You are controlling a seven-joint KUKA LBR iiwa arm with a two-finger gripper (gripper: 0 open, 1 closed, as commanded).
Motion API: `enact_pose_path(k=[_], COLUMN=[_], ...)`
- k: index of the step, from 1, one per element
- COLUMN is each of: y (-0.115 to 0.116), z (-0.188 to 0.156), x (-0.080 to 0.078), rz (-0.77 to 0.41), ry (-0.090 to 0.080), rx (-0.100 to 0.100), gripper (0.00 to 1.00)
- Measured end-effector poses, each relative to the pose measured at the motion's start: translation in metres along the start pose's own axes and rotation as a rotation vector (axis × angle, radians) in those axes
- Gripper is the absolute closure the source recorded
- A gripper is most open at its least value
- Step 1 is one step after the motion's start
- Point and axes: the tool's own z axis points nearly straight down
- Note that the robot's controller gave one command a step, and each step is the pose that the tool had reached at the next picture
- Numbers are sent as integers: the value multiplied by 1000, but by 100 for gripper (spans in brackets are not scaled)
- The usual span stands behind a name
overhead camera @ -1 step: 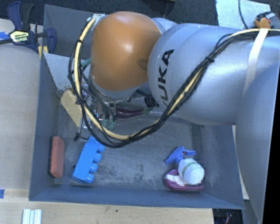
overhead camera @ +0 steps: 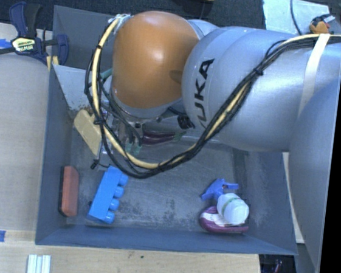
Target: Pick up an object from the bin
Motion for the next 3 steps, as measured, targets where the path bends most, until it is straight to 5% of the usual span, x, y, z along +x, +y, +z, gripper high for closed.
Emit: enact_pose_path(k=[1,2,3], y=[-19,-55,-42], z=[110,77,140], x=[1,-12,31], rz=[-491,-551,-998], ry=[-4,-4,5], rx=[-1,-1,-2], gripper=[0,0,0])
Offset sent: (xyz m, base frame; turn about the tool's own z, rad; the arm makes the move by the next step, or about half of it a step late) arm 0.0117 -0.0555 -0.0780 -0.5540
